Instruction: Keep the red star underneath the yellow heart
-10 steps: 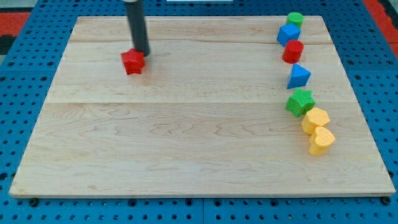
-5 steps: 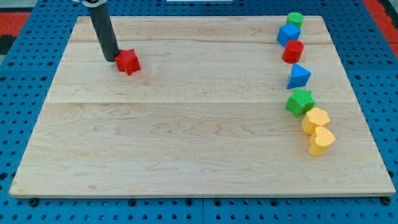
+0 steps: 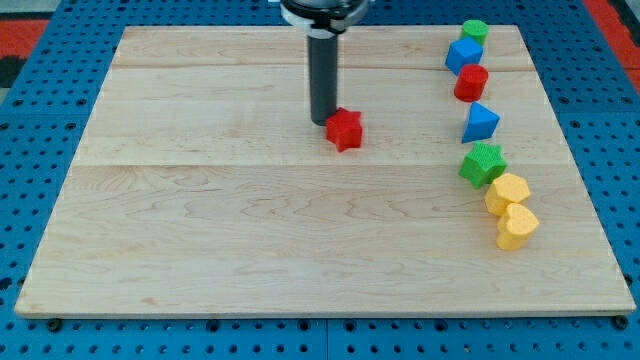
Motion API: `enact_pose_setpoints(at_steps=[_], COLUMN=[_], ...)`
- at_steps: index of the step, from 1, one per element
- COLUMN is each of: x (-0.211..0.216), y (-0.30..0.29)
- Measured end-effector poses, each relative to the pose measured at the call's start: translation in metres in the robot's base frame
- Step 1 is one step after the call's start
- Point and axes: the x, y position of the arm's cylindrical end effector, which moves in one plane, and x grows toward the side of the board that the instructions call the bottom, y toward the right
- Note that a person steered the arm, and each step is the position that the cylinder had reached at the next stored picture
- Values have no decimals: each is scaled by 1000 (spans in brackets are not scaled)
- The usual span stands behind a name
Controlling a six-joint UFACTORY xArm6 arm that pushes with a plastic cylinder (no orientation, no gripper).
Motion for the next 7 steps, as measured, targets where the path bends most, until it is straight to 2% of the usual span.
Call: enact_pose_setpoints(at_steps=[2,3,5,7], x=[-21,-1,96,59], y=[17,27,76,56])
